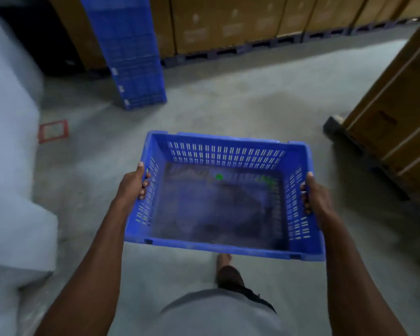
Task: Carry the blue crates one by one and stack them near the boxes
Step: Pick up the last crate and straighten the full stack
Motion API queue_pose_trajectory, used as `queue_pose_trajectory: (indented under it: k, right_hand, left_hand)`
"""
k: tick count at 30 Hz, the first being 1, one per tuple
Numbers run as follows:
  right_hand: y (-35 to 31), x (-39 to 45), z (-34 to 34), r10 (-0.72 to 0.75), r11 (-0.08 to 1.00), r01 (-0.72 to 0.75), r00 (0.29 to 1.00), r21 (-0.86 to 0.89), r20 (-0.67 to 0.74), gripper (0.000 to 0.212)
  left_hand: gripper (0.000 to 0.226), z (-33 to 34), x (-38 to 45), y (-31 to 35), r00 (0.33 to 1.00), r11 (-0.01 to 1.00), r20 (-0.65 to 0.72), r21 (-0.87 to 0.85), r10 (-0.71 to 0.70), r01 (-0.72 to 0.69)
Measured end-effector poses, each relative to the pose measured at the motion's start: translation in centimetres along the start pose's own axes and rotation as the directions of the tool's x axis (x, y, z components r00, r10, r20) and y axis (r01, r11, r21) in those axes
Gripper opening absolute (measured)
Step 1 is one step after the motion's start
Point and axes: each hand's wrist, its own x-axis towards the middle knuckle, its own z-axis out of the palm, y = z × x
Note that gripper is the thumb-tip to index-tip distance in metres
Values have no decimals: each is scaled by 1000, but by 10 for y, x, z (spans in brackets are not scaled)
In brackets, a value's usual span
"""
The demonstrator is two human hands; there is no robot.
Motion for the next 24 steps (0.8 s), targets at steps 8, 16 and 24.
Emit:
queue_pose_trajectory:
  k: [8, 16, 24]
  right_hand:
    - [-149, 163, 148, -111, 991, 127, 960, -48, 257, 53]
    - [-289, 274, 289, -122, 990, 140, 868, -2, 482, 50]
    - [-421, 365, 450, -72, 996, 86, 776, 8, 627, 46]
  left_hand:
    - [47, -40, 127, 47, 971, 996, -234, -89, -49, 28]
    - [48, -86, 257, 124, 928, 986, -358, -161, -106, 50]
    - [47, -161, 437, 190, 947, 974, -304, -222, -107, 39]
